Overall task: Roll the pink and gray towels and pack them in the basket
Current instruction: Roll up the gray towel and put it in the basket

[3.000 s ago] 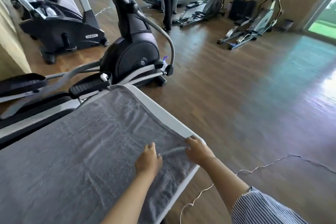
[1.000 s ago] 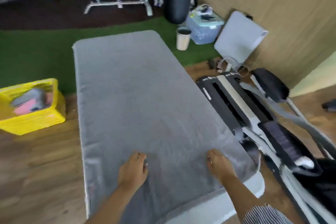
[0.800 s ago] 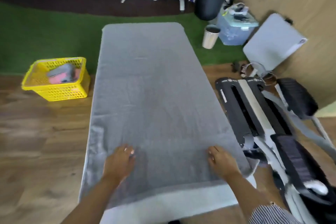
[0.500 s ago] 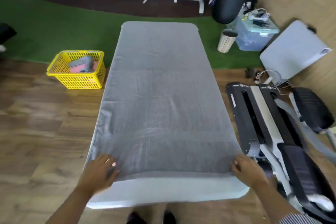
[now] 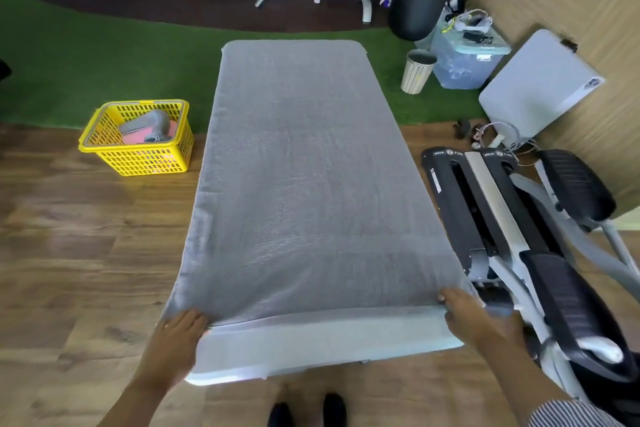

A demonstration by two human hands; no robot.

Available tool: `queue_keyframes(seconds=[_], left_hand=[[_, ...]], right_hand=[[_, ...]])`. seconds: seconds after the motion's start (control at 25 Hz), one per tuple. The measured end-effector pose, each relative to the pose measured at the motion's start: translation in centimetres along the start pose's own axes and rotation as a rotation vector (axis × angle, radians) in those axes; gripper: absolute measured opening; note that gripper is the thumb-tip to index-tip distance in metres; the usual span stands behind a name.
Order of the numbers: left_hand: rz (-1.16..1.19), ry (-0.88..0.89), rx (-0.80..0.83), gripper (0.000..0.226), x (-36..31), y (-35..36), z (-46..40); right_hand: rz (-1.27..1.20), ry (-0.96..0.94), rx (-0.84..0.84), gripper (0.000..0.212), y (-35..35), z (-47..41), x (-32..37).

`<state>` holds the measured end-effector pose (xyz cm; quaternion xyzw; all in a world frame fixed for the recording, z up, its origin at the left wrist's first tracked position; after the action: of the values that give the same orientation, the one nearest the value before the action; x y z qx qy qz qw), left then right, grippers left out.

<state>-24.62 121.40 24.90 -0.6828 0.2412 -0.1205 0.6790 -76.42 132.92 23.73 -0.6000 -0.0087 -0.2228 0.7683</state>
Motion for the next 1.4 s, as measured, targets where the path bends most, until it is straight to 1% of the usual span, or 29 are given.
queue_keyframes(seconds=[0.04,0.12,0.16,0.2,0.24,0.32,0.36,0.4,0.48,0.56,0.64,0.72,0.76,0.84,0.88,0.96,1.04,1.12,1.2,1.28,1.36,1.4], left_hand=[[-0.01,-0.029,-0.007,0.031,1.3,-0.2,0.8],[-0.063,-0.074,-0.055,0.019,2.7,-1.3,2.2],[-0.06,-0.091,-0.068,0.025,2.8,-1.7,2.5],[-0.05,-0.073,-0.093,0.037,2.4,-1.7,2.5],[-0.038,-0.066,-0.086,0.042,1.6,-1.8,2.3],[-0.019,0.002,-0.082,0.041,-0.6,-1.9,1.5],[-0.016,0.039,-0.084,0.041,-1.6,-1.8,1.1],[-0.001,0.054,-0.07,0.044,-2.4,-1.7,0.9],[0.012,0.075,-0.093,0.046,-3.2,-1.5,1.0],[-0.009,0.077,-0.124,0.045,-3.2,-1.5,1.4],[-0.021,0.067,-0.124,0.039,-2.8,-1.3,1.9],[-0.055,0.049,-0.124,0.025,-2.6,-1.2,2.0],[-0.078,0.032,-0.129,0.023,-2.6,-1.1,2.1],[-0.097,0.001,-0.16,0.033,-2.7,-0.6,2.2],[-0.096,-0.018,-0.164,0.031,-2.5,-0.5,2.5],[-0.102,0.011,-0.18,0.024,-2.6,-0.3,3.4],[-0.114,0.038,-0.207,0.025,-2.4,0.1,3.8],[-0.093,-0.051,-0.219,0.034,-1.9,0.0,3.5],[-0.08,-0.123,-0.214,0.039,-1.4,-0.2,3.5],[-0.082,-0.112,-0.194,0.04,-1.2,-0.7,3.9],[-0.069,-0.108,-0.184,0.036,-0.6,-1.1,3.5],[-0.052,-0.145,-0.181,0.031,-0.3,-1.4,3.0]], right_hand=[[-0.006,-0.045,0.01,0.03,0.5,0.3,1.3],[-0.017,-0.108,0.006,0.029,0.7,0.8,3.4],[-0.015,-0.111,-0.014,0.031,0.7,1.0,3.5],[-0.012,-0.106,-0.031,0.034,0.9,1.3,3.0],[-0.003,-0.089,-0.034,0.037,1.0,1.6,2.1],[0.036,-0.001,-0.012,0.037,1.1,1.9,-0.2],[0.058,0.031,-0.026,0.035,0.9,2.1,-1.1],[0.074,0.047,-0.054,0.031,0.4,2.3,-1.5],[0.068,0.063,-0.101,0.022,-0.8,2.7,-1.7],[0.026,0.076,-0.119,0.014,-1.6,3.3,-2.2],[-0.015,0.039,-0.122,0.012,-1.8,3.8,-2.2],[-0.052,-0.015,-0.135,0.013,-1.9,4.3,-1.7],[-0.077,-0.029,-0.135,0.012,-1.9,4.4,-1.5],[-0.116,-0.048,-0.136,0.011,-1.9,4.6,-1.2],[-0.116,-0.047,-0.129,0.011,-1.9,4.7,-1.3],[-0.114,-0.015,-0.086,0.011,-1.6,5.0,-1.7],[-0.138,0.003,-0.05,0.011,-1.5,5.3,-1.8],[-0.141,0.004,-0.048,0.012,-2.0,5.7,-1.2],[-0.105,0.02,-0.086,0.012,-3.0,6.1,-0.9],[-0.081,0.056,-0.06,0.005,-3.4,6.3,-0.9],[-0.075,0.077,-0.015,0.008,-2.6,6.0,-1.6],[-0.094,0.076,-0.018,0.01,-2.4,5.5,-1.8]])
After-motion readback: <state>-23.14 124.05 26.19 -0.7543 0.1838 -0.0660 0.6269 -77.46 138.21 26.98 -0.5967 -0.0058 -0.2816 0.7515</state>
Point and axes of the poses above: each hand's wrist, its own z-axis away from the middle knuckle, its own y-axis out of the palm, x = y × z, the point moved 9 cm from there along -z, towards the middle knuckle, and after that the axes turned 4 degrees about -y, right-handed, at the moved point
